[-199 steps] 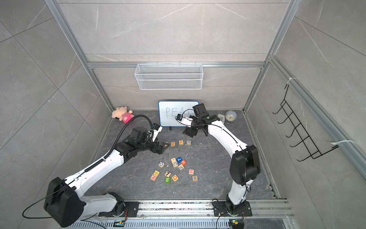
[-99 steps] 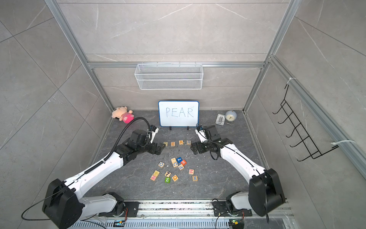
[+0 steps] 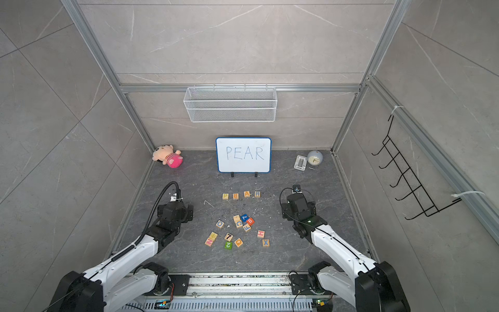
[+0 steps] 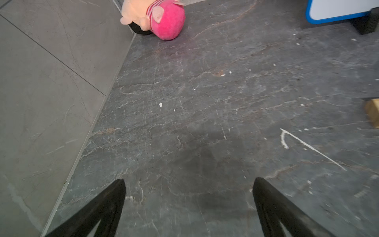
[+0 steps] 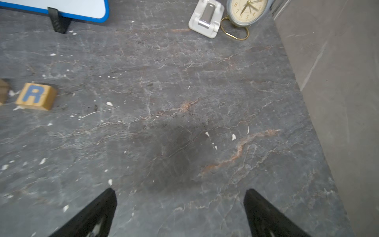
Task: Spell the uppercase word “pear” with letter blocks
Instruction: Reset both arms
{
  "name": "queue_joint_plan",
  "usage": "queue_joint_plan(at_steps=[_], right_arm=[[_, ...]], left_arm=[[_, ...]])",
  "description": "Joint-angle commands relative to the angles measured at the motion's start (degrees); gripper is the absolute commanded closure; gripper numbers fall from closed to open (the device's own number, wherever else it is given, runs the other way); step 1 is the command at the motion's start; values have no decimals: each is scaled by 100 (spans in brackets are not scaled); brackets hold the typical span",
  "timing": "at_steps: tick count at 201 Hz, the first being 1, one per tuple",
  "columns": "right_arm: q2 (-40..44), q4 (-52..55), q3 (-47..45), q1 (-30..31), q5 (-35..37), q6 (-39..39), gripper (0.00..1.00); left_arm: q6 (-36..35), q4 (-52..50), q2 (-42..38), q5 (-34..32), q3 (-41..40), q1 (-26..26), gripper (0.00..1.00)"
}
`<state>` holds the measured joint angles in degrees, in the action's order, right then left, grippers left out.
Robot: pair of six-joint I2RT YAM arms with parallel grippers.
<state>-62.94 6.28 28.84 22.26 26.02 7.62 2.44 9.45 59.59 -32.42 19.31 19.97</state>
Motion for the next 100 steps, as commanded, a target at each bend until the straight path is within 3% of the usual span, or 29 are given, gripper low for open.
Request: queue_joint_plan(at_steps=[1, 21, 31, 56, 62, 69, 76, 84, 100], right_arm=[[-380, -2139, -526, -100, 471, -492, 0], [-955, -3003, -580, -204, 538, -1096, 0], [-1094, -3716, -734, -228, 601, -1268, 0], [-1299, -5247, -1162, -361, 15, -1547, 0], [-1442, -5591, -1185, -424, -95, -1600, 0], [-1486, -5279, -1018, -474, -143, -1500, 0], [-1478, -5067, -941, -551, -652, -1470, 1], [-1697, -5800, -1190, -668, -1135, -1462, 1], [-2279, -7284, -1647, -887, -1093, -1217, 0]], left_arm=[[-606, 2820, 550, 575, -564, -571, 0], [-650, 3263, 976, 1027, -470, -888, 1], [-750, 4020, 1220, 1302, -605, -1015, 0], [-895, 5187, 1940, 1715, -784, -1284, 0], [-873, 5268, 2124, 1709, -752, -1315, 0], [-886, 5382, 2291, 1749, -727, -1328, 1], [-890, 5490, 2374, 1746, -727, -1342, 0], [-826, 5317, 2304, 1781, -727, -1375, 1], [-822, 5319, 2339, 2017, -701, -1459, 1]])
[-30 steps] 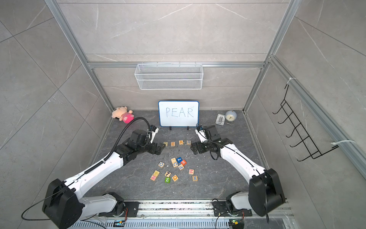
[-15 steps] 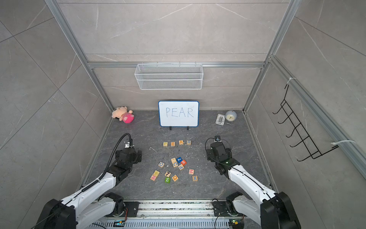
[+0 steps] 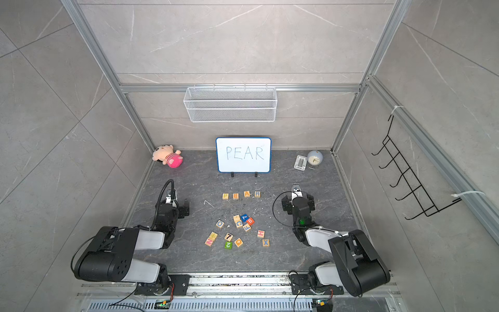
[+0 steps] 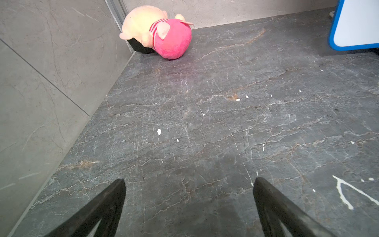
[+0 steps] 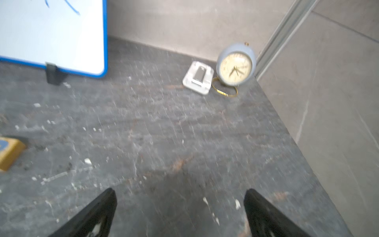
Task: Spell the uppercase word “pear” with letter blocks
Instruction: Reset both arms
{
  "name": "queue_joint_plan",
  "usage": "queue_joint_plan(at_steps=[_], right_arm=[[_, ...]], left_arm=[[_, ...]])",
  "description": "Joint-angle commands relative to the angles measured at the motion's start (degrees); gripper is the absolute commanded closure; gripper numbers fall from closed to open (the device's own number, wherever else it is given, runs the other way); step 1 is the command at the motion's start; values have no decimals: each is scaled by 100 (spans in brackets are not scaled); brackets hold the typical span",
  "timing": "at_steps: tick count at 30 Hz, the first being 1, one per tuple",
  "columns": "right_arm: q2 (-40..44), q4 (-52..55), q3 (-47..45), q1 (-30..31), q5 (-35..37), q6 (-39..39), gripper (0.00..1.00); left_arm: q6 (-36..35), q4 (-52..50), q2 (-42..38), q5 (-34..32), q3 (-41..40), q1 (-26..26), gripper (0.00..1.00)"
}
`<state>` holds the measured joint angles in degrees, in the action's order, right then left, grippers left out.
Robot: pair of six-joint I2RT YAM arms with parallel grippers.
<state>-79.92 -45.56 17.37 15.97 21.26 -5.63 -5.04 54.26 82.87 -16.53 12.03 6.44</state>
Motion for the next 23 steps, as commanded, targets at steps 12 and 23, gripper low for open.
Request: queue_joint_plan(at_steps=[12, 23], right_arm=[[-686, -514, 293, -984, -1449, 593, 1], [-689, -453, 328, -979, -1502, 561, 1]], left_arm=[[588, -438, 357, 1117, 834, -910, 0], [583, -484, 335, 1097, 834, -914, 0]])
